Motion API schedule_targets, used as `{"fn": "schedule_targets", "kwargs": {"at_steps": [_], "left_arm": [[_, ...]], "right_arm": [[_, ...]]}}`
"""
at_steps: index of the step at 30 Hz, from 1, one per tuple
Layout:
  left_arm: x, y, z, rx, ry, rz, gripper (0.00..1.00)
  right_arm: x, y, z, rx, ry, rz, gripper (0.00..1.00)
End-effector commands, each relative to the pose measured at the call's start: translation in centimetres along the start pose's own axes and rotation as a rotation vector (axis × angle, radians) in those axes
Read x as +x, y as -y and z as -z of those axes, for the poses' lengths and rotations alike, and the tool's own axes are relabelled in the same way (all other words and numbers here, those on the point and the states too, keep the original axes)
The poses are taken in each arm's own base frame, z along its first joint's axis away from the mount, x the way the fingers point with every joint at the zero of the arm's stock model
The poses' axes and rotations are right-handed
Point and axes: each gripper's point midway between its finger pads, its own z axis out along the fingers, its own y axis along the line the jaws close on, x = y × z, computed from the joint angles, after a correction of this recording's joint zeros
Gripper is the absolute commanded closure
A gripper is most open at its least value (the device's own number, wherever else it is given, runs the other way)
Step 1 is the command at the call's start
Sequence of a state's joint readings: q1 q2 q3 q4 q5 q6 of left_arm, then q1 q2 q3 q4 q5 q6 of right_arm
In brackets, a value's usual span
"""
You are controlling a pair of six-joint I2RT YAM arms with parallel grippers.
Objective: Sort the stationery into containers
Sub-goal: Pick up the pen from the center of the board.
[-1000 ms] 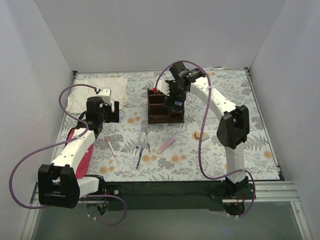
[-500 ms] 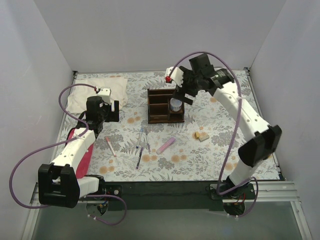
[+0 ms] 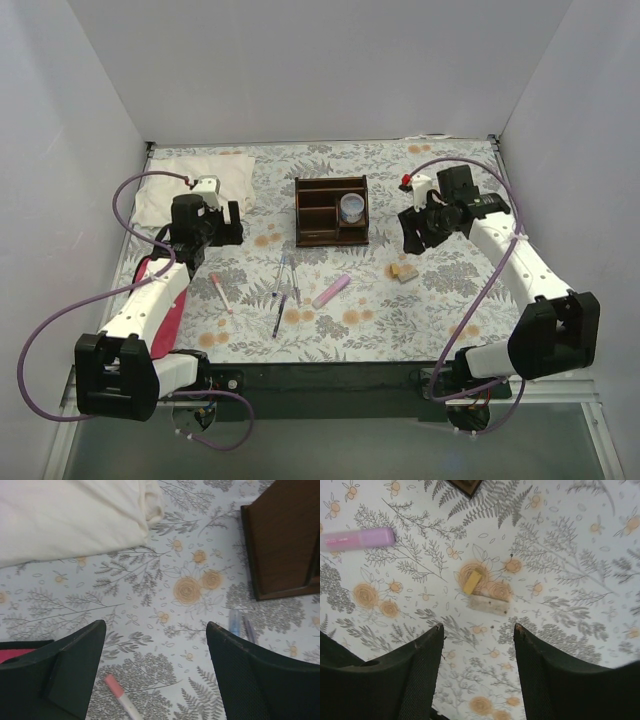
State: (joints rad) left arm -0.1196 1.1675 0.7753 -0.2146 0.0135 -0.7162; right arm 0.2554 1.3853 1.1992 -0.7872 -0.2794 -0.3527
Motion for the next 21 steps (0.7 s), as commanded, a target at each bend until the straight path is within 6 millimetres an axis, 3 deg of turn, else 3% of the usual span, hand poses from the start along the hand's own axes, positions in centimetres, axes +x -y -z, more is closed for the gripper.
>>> {"fn": "schedule_targets", "kwargs": {"at_steps": [1,6,9,12,15,18,19,21], "left_arm": [[1.9,3.8,0.8,0.173,-0.079,0.133,0.21],[4.1,6.8,2.5,0.332,-0.178,0.016,0.26],[5.8,8.1,2.7,0.362,-0.226,-0.114,0.26],[7.9,9.6,2.4,0.362,-0.328,-0.201,0.36],[9.9,9.6,1.3,0.290,-0.463,-0.138,0.39],[9.6,9.5,0.3,0.247,-0.443,-0.090,0.45],[9.5,9.3,0.0,0.224,-0.443,-0.084,0.51],[10.3,9.0,-0.6,0.192,-0.469,-0.070,0.57]], "right_arm": [[-0.5,-1.7,-0.6,-0.038,0.109,-0.205,0.39],[-1.2,-4.0,-0.7,-0.123,0.159,-0.161,0.41],[-1.6,-4.1,-0.2,-0.120,0.181,-0.129,0.38],[-1.6,-3.9,0.1,-0.108,0.187,-0.127,0.37],[-2.0,-4.1,0.2,-0.123,0.196,-0.115,0.36],[-2.4,-3.7,0.2,-0.106,0.202,-0.100,0.35],[-2.6,-3.5,0.3,-0.101,0.207,-0.089,0.35],[-2.8,-3.4,0.4,-0.095,0.209,-0.082,0.35]]}}
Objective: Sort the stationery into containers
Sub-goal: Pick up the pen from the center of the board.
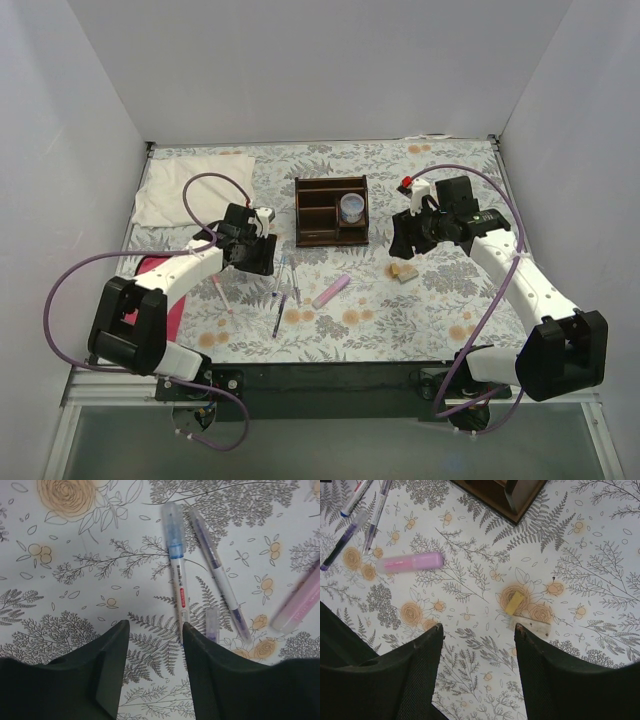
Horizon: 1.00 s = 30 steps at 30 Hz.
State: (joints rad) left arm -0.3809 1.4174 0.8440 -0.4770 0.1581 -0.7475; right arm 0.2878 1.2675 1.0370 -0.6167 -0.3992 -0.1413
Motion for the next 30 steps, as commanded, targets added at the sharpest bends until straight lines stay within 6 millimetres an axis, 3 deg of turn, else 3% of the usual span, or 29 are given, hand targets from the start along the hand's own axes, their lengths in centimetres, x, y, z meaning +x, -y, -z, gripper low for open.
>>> {"fn": "schedule_targets", "kwargs": {"at_steps": [1,10,14,21,23,26,30], "left_arm": [[-0.9,-1.2,0.0,-0.083,0.013,0.065,0.58],[-1.7,-0.2,-1.6,-0.042,-0.011,0.092,0.64],[-1.7,0.6,-2.9,-0.021,-0.040,0.102,0.53],[-2.4,1.7,-5.0,-0.012,-0.065,0.079,0.52],[-2.2,1.5,-5.5,-0.026,-0.079,0.081,0.56],[-1.4,1.0,-5.8,-0.050,-0.102,0.083,0.70],[0.7,0.2,-5.8,-0.089,-0.149,0.077,0.76]], "right_arm": [[-2.7,0.1,0.7,0.005,0.075,0.063,0.35],[-2.4,0.0,0.6,-0.001,0.076,0.072,0.34],[-2.2,0.1,0.5,0.002,0.071,0.081,0.34],[-2.3,0.6,0.7,0.018,0.075,0.081,0.34],[-2.2,0.7,0.7,0.023,0.075,0.083,0.34],[-2.2,1.0,0.9,0.032,0.078,0.086,0.34],[-2.3,1.2,0.9,0.038,0.080,0.090,0.33]]}}
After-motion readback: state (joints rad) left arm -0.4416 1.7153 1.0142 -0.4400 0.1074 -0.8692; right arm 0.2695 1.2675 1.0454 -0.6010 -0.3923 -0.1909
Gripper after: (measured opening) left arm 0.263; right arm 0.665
